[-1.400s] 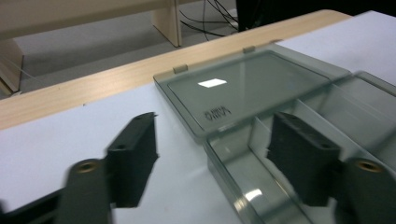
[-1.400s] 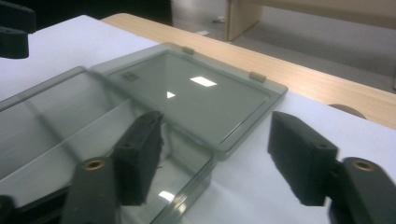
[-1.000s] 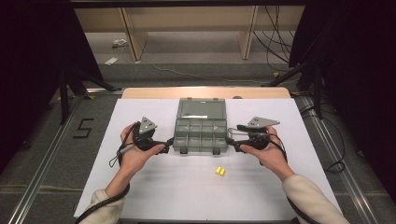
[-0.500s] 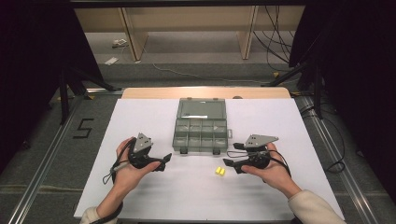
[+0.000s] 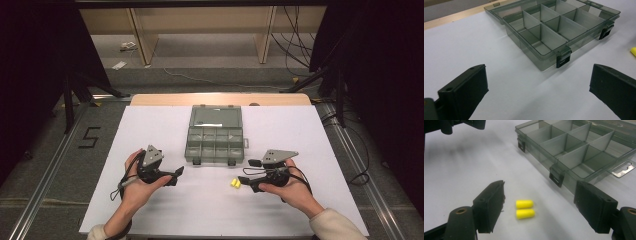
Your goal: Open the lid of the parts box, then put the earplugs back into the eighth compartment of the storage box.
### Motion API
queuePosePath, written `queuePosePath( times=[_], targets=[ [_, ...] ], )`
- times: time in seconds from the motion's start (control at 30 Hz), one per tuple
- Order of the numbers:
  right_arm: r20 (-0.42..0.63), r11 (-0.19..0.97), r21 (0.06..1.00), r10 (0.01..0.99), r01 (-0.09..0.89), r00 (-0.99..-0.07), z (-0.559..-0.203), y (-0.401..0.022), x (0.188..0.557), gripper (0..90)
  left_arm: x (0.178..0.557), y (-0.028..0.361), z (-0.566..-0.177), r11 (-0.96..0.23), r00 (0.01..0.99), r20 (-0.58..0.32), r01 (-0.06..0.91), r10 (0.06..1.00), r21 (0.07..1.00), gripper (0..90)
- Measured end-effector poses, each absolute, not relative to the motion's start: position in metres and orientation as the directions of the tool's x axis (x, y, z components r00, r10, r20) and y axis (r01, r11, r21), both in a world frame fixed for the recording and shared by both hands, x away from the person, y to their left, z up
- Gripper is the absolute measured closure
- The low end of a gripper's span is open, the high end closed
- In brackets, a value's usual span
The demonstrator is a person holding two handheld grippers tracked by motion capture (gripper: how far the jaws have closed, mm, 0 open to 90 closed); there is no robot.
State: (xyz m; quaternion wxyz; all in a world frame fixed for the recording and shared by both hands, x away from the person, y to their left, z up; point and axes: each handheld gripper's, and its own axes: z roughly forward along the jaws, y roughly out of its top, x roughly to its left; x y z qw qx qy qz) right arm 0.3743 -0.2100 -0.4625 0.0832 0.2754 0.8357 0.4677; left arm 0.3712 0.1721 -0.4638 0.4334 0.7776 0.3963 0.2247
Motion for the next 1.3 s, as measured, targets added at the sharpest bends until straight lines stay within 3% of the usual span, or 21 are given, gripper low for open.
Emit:
queuePosePath(
  times=[0.27,0.8,1.3],
  targets=[
    [0.110,0.422,0.827,0.524,0.370,-0.845,-0.462,-0.207,0.374,25.3,0.371,0.176,-0.463,-0.283,0.570,-0.010,0.422,0.821,0.861,0.7],
    [0.072,0.553,0.758,0.455,0.345,-0.887,-0.470,-0.196,0.368,29.1,0.374,0.178,-0.465,-0.261,0.555,-0.024,0.429,0.831,0.865,0.7],
    [-0.019,0.664,0.681,0.439,0.310,-0.898,-0.485,-0.178,0.369,41.6,0.377,0.176,-0.467,-0.274,0.558,-0.015,0.430,0.829,0.861,1.7]
  ],
)
